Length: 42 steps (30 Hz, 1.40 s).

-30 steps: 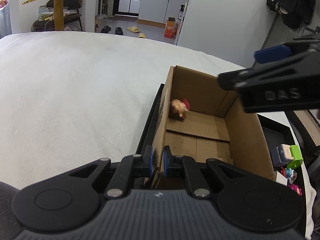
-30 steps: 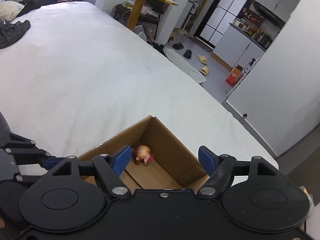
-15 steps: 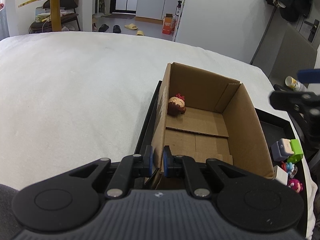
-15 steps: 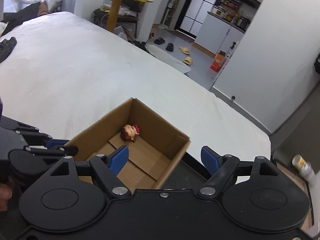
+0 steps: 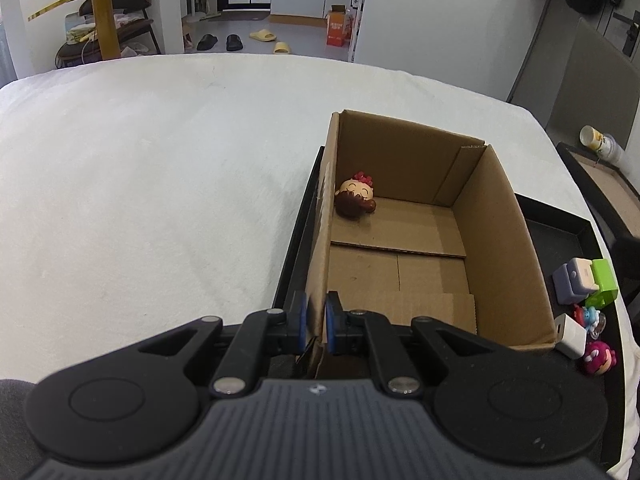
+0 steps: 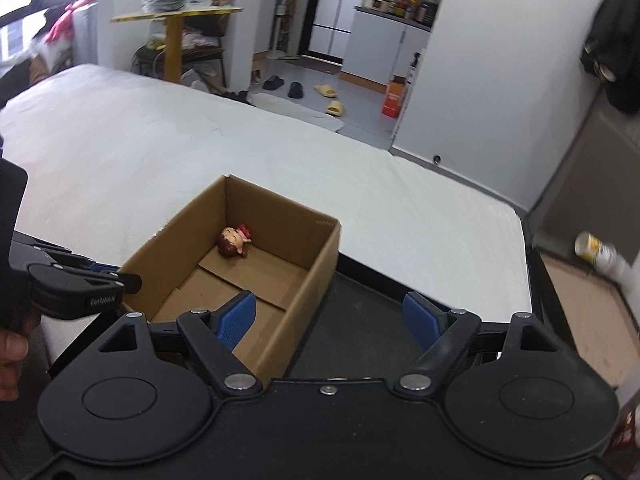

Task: Organize rigid objects
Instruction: 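Move the right gripper back to the tray and grasp the pink-haired doll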

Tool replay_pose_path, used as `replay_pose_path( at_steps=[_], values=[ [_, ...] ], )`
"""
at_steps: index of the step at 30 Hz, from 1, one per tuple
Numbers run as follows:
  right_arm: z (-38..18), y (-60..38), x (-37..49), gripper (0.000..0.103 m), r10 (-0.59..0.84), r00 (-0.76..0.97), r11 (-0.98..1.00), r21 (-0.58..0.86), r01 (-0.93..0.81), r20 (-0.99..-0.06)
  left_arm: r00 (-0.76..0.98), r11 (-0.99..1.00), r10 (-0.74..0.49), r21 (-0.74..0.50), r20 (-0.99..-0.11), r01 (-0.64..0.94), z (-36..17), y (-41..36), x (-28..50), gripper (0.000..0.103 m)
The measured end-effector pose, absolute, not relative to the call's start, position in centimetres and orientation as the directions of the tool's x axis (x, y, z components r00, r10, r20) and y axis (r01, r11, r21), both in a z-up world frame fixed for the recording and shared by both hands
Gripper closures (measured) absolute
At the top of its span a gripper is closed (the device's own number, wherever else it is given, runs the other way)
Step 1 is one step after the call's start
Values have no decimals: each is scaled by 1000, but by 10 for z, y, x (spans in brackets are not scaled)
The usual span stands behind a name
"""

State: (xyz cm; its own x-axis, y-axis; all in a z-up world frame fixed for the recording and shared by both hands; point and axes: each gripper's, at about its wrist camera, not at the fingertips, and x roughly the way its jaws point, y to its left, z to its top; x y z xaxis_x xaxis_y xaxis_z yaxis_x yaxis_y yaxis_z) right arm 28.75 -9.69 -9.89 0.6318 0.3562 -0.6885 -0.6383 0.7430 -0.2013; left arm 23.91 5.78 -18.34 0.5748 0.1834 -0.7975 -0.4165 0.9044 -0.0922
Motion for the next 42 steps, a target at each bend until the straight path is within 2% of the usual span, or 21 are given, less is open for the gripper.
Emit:
replay_pose_path(
  at_steps=[11, 32, 42],
  values=[
    [-113, -146, 289, 23, 340, 641, 827, -106, -553, -689, 541, 906, 198, -58, -817, -419, -180, 55, 244, 95],
    [-159, -221, 296, 23, 365, 702, 923, 141, -357, -612, 464, 924, 209, 18, -861, -382, -182, 53, 259, 95],
    [-195, -228, 292, 23, 330, 665, 943, 212, -255, -670, 451, 932, 264, 106, -852, -347, -184, 41, 261, 95]
  ],
)
